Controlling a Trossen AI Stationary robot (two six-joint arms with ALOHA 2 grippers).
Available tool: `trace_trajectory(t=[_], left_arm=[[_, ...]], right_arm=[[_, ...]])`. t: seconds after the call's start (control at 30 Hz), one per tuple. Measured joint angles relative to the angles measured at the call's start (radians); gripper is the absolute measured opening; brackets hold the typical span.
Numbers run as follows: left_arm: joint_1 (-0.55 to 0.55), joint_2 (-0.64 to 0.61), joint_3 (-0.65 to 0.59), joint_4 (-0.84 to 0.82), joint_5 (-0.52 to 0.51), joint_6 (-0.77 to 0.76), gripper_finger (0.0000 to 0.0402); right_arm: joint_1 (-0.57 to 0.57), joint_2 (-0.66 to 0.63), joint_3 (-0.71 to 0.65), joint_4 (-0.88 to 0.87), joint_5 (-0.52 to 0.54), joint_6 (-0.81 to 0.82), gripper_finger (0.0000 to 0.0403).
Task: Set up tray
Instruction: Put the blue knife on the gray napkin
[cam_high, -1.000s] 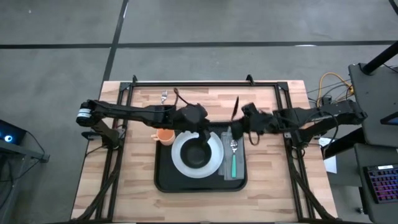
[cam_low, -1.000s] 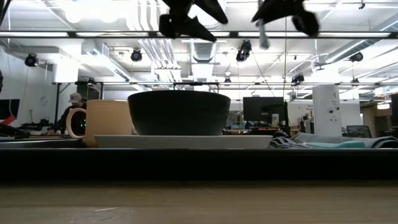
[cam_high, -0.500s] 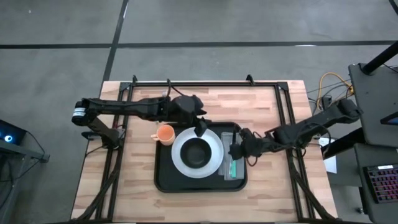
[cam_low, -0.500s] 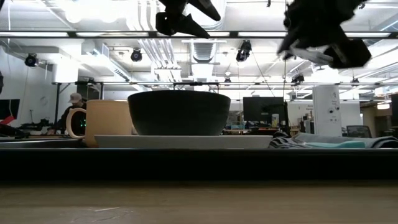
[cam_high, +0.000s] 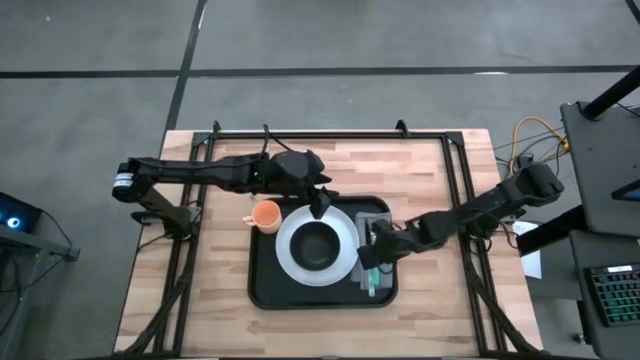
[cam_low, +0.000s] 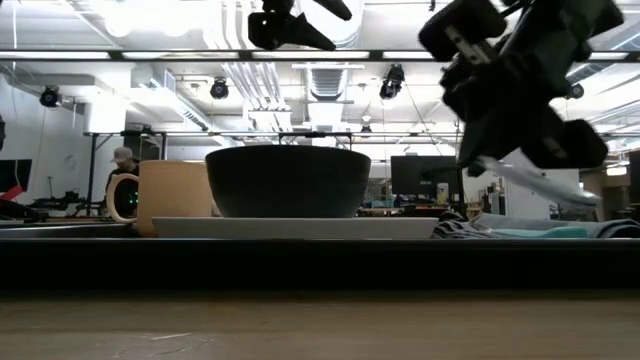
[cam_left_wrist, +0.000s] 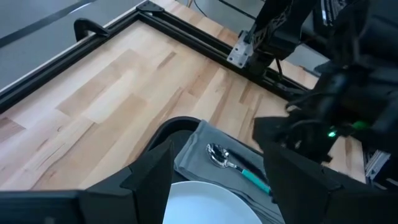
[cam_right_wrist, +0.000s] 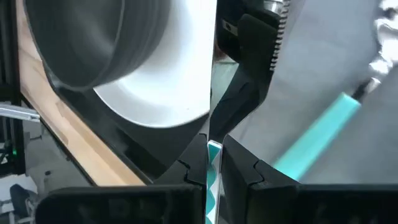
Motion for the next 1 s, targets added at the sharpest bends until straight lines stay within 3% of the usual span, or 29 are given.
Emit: trace_trajectory(t=[0.23,0.57,1.0], left_arm=[[-0.001,-0.017,0.0,-0.003,0.009,0.0,0.0227],[-0.001,-0.038,0.0,-0.008,0.009,0.0,0.0227],[-0.001,-0.04,0.0,-0.008,0.017,0.008,0.0227]], right_arm=[[-0.058,0.017,-0.01,-0.01,-0.029,-0.041,0.0013],[-0.081,0.015,-0.055,-0.025,-0.04,0.036,0.0013],[-0.111,0.017,-0.083,0.074,-0.049,0.014,0.0013]])
